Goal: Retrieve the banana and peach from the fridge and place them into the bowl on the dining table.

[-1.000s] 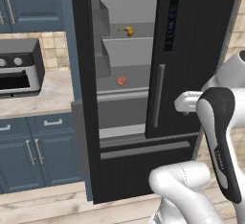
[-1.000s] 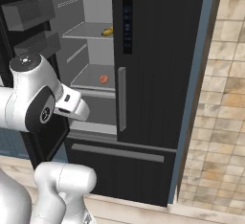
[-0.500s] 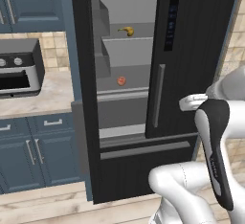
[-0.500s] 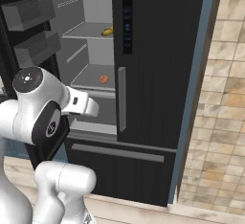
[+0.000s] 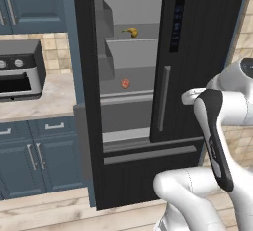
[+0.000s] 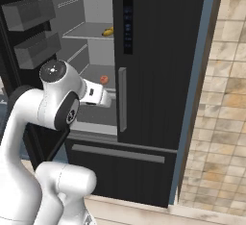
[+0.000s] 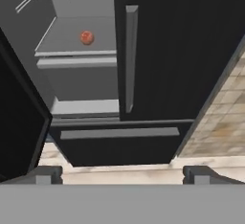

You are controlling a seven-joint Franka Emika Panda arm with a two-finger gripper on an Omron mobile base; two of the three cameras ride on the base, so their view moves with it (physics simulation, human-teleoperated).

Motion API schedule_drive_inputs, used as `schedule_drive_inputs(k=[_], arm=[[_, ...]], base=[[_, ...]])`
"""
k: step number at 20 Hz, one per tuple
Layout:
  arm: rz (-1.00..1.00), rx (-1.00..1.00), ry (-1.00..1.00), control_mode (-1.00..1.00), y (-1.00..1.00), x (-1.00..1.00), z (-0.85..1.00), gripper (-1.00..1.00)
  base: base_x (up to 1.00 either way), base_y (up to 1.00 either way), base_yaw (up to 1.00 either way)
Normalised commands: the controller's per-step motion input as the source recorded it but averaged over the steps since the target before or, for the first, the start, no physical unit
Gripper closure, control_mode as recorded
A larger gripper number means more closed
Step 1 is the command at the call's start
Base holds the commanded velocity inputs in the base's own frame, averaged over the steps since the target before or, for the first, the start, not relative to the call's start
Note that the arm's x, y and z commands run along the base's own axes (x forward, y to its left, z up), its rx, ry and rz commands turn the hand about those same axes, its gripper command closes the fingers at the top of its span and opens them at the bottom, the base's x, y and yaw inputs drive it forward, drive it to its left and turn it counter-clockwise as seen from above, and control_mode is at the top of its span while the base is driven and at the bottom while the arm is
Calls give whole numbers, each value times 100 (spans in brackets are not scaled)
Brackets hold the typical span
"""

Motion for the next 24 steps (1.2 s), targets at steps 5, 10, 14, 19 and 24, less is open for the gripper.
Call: schedule_drive_inputs(k=[5,10,14,19,24], arm=[[2,0,-15,-100,0,50,-13,-100],[3,0,-13,-100,0,55,-8,-100],[1,0,0,-100,-5,54,0,-100],[1,0,0,-100,-14,52,0,-100],[2,0,-1,-100,-19,51,-4,-100]], base=[[0,0,0],[0,0,0],[0,0,0],[0,0,0],[0,0,0]])
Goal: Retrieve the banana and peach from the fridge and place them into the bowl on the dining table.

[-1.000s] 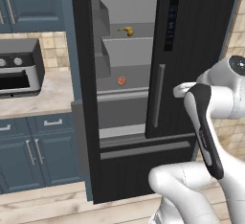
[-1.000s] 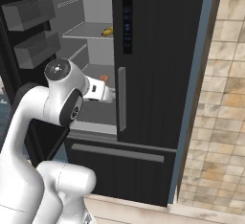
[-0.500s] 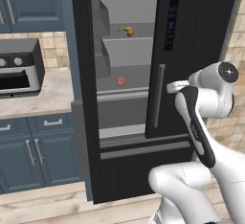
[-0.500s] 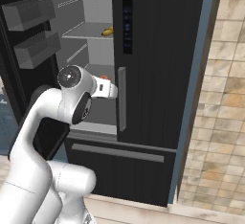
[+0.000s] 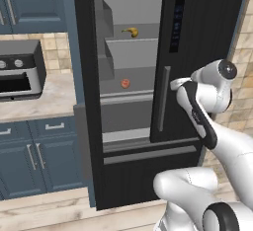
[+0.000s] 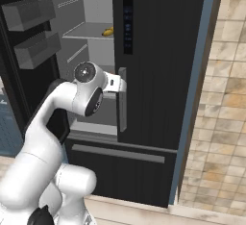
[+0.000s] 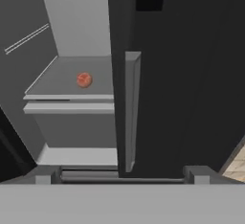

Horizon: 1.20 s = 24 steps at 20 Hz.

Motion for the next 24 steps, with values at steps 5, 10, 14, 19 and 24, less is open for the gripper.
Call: schedule_drive_inputs(k=[5,10,14,19,24], arm=[[2,0,0,-100,-7,61,-9,-100],[2,0,0,-100,0,71,-23,-100],[4,0,0,-100,-2,67,-37,-100],[4,0,0,-100,-10,66,-34,-100],[4,0,0,-100,-16,75,-23,-100]], base=[[0,0,0],[0,0,0],[0,0,0],[0,0,0],[0,0,0]])
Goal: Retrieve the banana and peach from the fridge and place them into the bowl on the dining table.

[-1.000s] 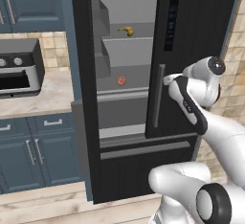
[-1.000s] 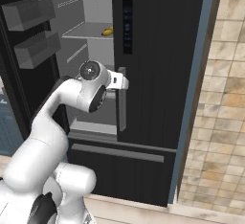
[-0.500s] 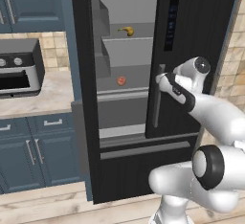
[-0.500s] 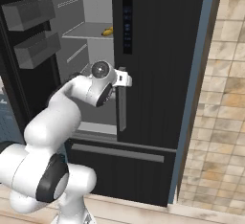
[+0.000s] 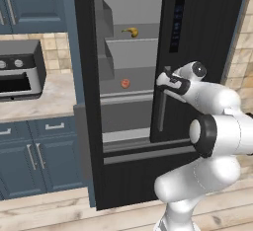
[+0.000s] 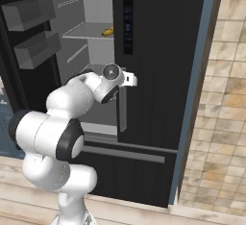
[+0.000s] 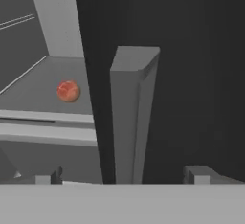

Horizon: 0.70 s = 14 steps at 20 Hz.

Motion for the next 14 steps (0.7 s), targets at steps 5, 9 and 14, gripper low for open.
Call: schedule_drive_inputs(k=[5,9,14], arm=[[4,0,1,-100,-16,80,-26,-100],[3,0,0,-100,-5,87,-35,-100],[2,0,0,-100,0,89,-32,100]], base=[[0,0,0],[0,0,0],[0,0,0]])
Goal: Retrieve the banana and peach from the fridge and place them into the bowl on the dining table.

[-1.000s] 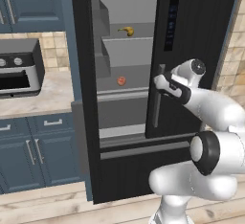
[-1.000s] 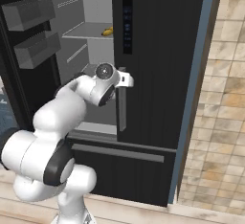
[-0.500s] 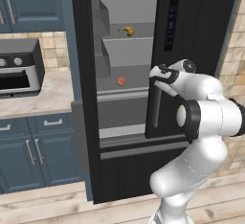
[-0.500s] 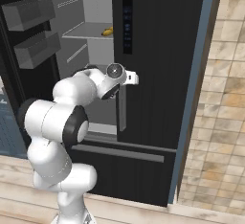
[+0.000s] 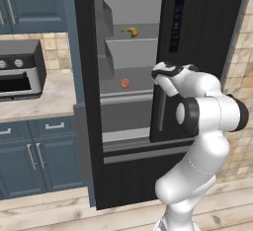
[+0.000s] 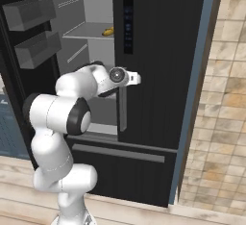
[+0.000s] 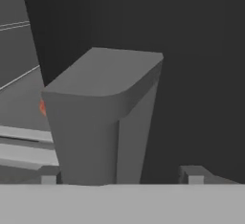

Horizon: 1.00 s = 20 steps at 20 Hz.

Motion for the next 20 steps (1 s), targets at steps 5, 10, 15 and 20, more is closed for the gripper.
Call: schedule_drive_inputs(k=[5,10,15,20], arm=[[0,0,5,-100,-6,25,4,100],[0,-1,2,-100,-74,-93,41,100],[-2,0,3,-100,-100,-100,54,100],[-10,0,17,-100,-100,-100,59,100]], base=[[0,0,0],[0,0,0],[0,0,0],[0,0,0]])
